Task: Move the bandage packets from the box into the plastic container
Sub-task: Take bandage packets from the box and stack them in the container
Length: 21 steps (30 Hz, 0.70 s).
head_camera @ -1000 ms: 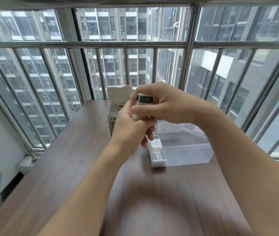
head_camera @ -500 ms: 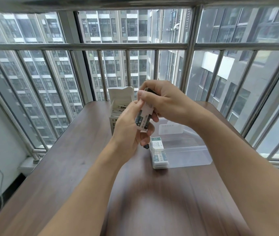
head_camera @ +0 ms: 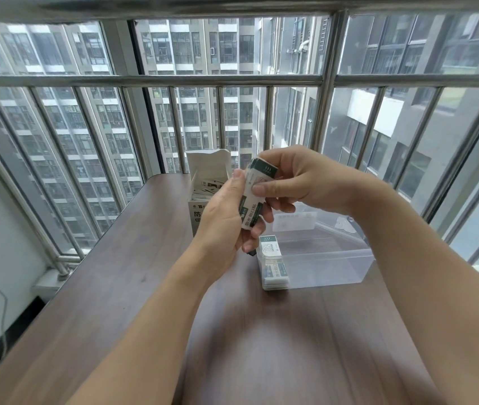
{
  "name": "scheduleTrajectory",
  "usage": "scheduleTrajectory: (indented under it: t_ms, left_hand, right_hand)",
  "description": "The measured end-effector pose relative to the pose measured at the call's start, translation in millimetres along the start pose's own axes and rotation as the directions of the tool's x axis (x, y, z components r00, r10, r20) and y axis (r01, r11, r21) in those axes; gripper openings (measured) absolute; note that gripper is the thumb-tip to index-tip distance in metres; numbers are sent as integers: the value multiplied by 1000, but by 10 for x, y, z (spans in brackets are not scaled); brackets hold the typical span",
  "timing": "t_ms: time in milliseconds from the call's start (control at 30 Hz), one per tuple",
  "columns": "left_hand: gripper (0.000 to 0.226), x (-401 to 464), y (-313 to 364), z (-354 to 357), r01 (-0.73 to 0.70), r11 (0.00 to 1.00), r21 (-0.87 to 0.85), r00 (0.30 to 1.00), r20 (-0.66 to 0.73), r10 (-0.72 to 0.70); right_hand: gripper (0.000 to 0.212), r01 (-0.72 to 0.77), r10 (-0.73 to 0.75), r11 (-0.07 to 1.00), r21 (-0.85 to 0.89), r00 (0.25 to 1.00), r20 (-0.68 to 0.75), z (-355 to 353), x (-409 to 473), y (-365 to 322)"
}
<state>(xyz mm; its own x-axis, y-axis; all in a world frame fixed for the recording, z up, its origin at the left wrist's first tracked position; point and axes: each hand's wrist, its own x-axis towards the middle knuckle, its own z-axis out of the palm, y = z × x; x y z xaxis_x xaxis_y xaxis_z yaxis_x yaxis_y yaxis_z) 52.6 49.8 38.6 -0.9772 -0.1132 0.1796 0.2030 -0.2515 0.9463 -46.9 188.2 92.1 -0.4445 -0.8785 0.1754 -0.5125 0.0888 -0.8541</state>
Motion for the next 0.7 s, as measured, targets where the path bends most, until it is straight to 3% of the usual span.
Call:
scheduleTrajectory:
  t_ms: [167, 300, 367, 467, 567, 700]
  left_hand:
    - [58, 20, 5, -45, -41, 998, 50, 999, 30, 40]
    - [51, 62, -31, -103, -152, 970, 190, 978, -113, 175]
    - [42, 80, -83, -148, -250, 878, 407, 924, -171, 342]
    - [24, 92, -152, -210, -286, 651, 703, 854, -120, 505]
    - [16, 90, -204, -217, -247, 511, 823, 874, -39, 484]
    - [12, 83, -247, -228, -215, 475, 853, 924, 19, 383]
  right_hand:
    - [18, -53, 54, 996, 76, 998, -22, -104, -52, 32]
    - [12, -158, 180, 963, 219, 980, -87, -396, -259, 70]
    - [10, -252, 275, 948, 192, 956, -101, -539, -370, 122]
    - [9, -468, 468, 883, -28, 884, -5, -597, -414, 239]
    - [20, -587, 604, 793, -161, 793, 84, -476, -319, 354]
    - [13, -662, 695, 713, -231, 710, 112, -266, -184, 468]
